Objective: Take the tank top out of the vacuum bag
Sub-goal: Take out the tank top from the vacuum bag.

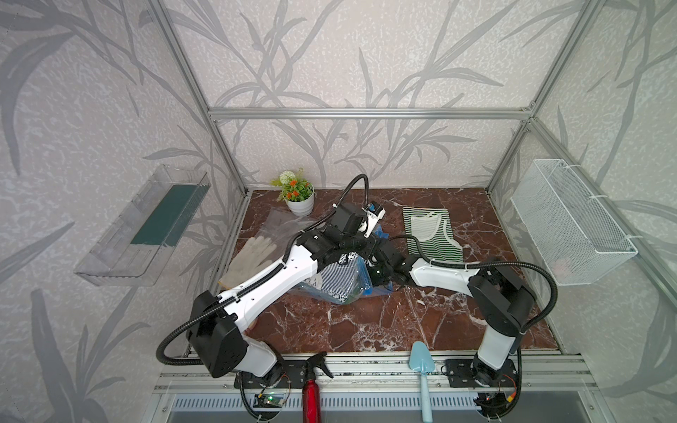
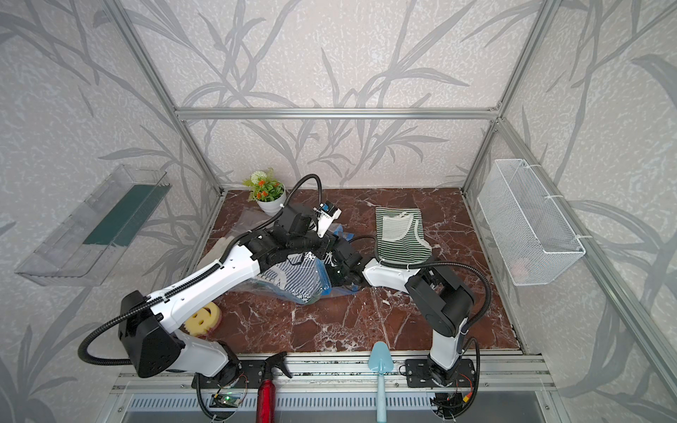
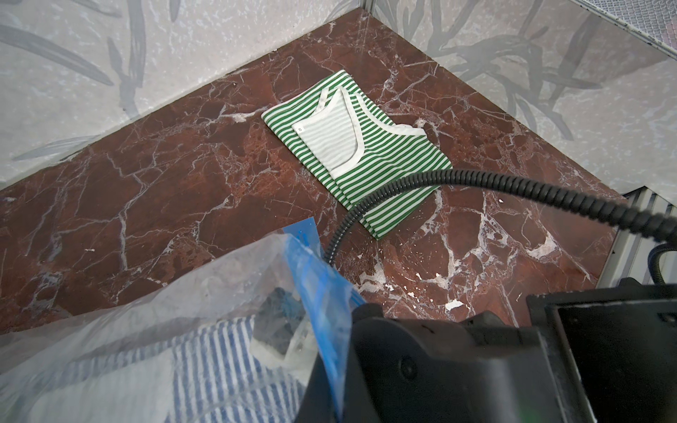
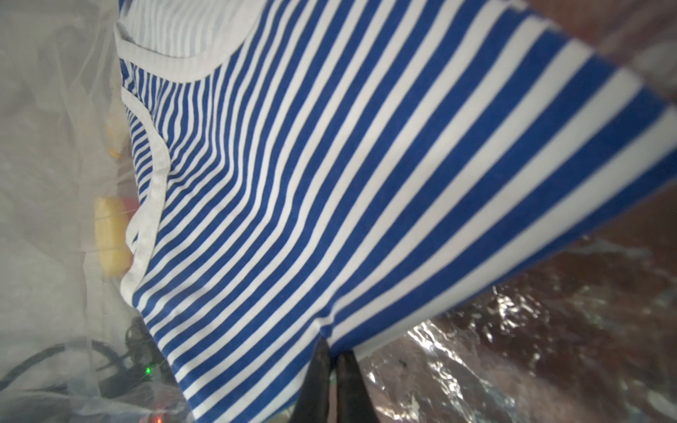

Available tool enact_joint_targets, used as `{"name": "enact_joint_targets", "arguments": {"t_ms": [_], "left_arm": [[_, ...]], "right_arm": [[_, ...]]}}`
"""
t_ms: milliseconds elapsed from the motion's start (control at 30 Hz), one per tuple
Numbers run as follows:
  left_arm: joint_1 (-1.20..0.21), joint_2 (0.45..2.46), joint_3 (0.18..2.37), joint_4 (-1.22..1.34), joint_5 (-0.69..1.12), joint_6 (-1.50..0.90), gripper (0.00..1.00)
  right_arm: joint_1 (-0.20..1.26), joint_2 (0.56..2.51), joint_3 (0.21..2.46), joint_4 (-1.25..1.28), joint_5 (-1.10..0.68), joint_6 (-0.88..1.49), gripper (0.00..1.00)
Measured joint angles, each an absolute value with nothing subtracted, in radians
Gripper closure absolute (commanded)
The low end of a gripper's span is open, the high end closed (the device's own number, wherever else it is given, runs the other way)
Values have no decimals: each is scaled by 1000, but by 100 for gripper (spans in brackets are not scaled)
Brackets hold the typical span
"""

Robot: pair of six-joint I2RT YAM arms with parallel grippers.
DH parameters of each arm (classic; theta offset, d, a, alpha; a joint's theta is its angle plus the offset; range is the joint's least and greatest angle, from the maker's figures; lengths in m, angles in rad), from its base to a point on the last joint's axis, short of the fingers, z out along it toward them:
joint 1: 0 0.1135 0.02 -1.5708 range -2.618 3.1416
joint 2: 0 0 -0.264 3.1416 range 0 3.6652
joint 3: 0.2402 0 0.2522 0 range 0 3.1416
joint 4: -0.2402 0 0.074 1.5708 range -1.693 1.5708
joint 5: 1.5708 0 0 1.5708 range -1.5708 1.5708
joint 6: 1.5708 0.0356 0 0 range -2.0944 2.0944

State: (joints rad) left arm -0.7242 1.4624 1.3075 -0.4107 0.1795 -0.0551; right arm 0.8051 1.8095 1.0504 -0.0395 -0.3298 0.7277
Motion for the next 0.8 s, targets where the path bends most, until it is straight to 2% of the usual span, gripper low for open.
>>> {"name": "enact_joint_targets", "arguments": {"t_ms": [433,800], "left_arm": [[-724,1462,1309,-406,162,-84,100],[-736,1457,1309,-412,166,-98,100]], "right_arm": [[806,1784,1050,-52,-318,712,100],[804,1552,966,-21,-252,757,100]]}}
